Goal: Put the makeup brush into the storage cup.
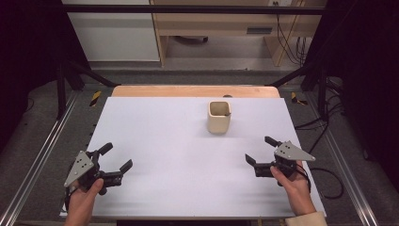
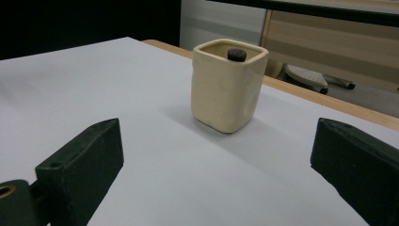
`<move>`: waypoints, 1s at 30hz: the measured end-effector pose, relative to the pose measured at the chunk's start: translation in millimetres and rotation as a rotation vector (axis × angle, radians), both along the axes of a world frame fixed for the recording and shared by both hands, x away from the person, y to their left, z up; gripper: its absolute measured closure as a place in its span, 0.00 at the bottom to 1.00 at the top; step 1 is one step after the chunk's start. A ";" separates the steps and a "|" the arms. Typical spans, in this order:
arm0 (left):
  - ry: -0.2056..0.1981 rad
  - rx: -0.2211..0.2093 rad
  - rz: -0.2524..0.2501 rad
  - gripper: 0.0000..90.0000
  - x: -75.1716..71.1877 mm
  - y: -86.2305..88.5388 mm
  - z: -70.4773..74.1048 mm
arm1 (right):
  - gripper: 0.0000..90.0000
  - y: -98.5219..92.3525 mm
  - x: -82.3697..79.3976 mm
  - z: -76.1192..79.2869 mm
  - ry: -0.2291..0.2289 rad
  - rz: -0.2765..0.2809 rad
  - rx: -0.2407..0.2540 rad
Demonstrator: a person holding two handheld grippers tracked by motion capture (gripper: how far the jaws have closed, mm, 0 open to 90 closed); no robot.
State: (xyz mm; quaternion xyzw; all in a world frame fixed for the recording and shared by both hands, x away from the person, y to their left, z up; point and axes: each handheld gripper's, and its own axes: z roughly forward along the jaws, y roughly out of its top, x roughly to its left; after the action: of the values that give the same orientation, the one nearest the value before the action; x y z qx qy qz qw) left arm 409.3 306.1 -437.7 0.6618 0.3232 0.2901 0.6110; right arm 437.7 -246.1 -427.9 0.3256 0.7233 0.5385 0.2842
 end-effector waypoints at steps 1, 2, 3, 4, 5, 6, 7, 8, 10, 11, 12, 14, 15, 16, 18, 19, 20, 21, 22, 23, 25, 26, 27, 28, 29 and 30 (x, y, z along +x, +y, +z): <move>0.001 0.001 -0.001 0.02 0.0 0.2 -0.1 | 0.04 -0.6 -0.6 -0.1 -0.002 -0.001 -0.002; 0.000 0.002 -0.001 0.02 0.0 0.5 -0.3 | 0.04 -1.3 -0.9 -0.5 -0.012 -0.002 -0.004; 0.001 0.006 0.002 0.02 -0.2 1.4 -0.3 | 0.04 -1.8 -1.6 -0.8 -0.012 -0.004 -0.001; 0.000 0.003 0.003 0.02 -0.4 1.6 -0.3 | 0.04 -2.4 -2.1 -1.2 -0.015 -0.001 0.001; -0.001 0.004 0.004 0.02 -0.7 2.0 -0.3 | 0.04 -3.0 -2.7 -1.8 -0.019 0.004 0.002; -0.003 0.003 0.004 0.02 -0.9 2.3 -0.2 | 0.04 -3.4 -3.2 -2.3 -0.023 0.009 0.003; -0.003 0.003 0.004 0.02 -0.9 2.3 -0.2 | 0.04 -3.4 -3.2 -2.3 -0.023 0.009 0.003; -0.004 0.003 0.004 0.02 -1.1 2.6 -0.1 | 0.04 -3.7 -3.9 -2.8 -0.027 0.013 0.002; -0.005 0.004 0.004 0.02 -1.7 3.6 -0.2 | 0.05 -4.5 -6.1 -4.5 -0.039 0.026 0.008; -0.006 0.005 0.003 0.02 -2.2 4.4 -0.3 | 0.05 -4.5 -6.6 -5.1 -0.042 0.028 0.010; -0.007 0.007 0.002 0.02 -2.6 4.6 -0.4 | 0.05 -4.5 -6.9 -5.7 -0.046 0.031 0.014; -0.007 0.007 0.001 0.02 -2.9 4.8 -0.5 | 0.05 -4.3 -7.9 -7.3 -0.047 0.035 0.019; -0.009 0.011 -0.001 0.02 -3.4 5.0 -0.6 | 0.05 -4.2 -8.1 -8.2 -0.049 0.040 0.018; -0.012 0.016 -0.005 0.02 -4.3 5.4 -0.6 | 0.05 -3.8 -8.5 -9.1 -0.047 0.041 0.020; -0.017 0.015 -0.006 0.02 -5.4 6.0 -0.1 | 0.05 -3.1 -9.3 -10.4 -0.050 0.049 0.025; -0.017 0.015 -0.006 0.02 -5.4 6.0 -0.1 | 0.05 -2.7 -9.8 -10.5 -0.049 0.049 0.027; -0.023 0.010 -0.007 0.02 -6.6 7.1 1.3 | 0.05 -2.4 -10.2 -10.3 -0.051 0.050 0.031; -0.026 0.008 -0.007 0.02 -7.2 7.7 2.1 | 0.05 -2.2 -10.4 -10.0 -0.058 0.055 0.036; -0.030 0.003 -0.007 0.02 -7.9 8.2 2.7 | 0.06 -1.9 -10.9 -9.6 -0.061 0.056 0.045; -0.035 0.001 -0.007 0.02 -8.6 8.9 3.4 | 0.06 -1.3 -11.5 -9.2 -0.060 0.058 0.055; -0.050 -0.004 -0.010 0.02 -10.4 10.2 5.0 | 0.06 0.2 -12.4 -8.8 -0.063 0.067 0.065; -0.057 -0.009 -0.011 0.02 -11.3 10.7 6.1 | 0.06 0.9 -12.9 -8.9 -0.065 0.071 0.067; -0.063 -0.015 -0.012 0.02 -12.3 11.1 7.0 | 0.06 1.9 -13.3 -9.1 -0.065 0.076 0.072; -0.070 -0.019 -0.013 0.02 -13.2 11.6 8.0 | 0.06 2.9 -13.9 -9.1 -0.063 0.082 0.075; -0.076 -0.021 -0.015 0.02 -14.0 11.9 9.1 | 0.06 3.9 -14.2 -9.0 -0.065 0.089 0.079; -0.080 -0.025 -0.017 0.02 -14.7 12.0 10.1 | 0.06 4.3 -14.3 -8.9 -0.068 0.099 0.080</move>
State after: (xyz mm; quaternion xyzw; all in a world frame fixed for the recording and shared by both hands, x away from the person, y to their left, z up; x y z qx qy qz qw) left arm 394.7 318.2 -427.6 0.6447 0.2964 0.3070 0.6343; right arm 423.4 -241.8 -436.8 0.2821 0.7063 0.5913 0.2681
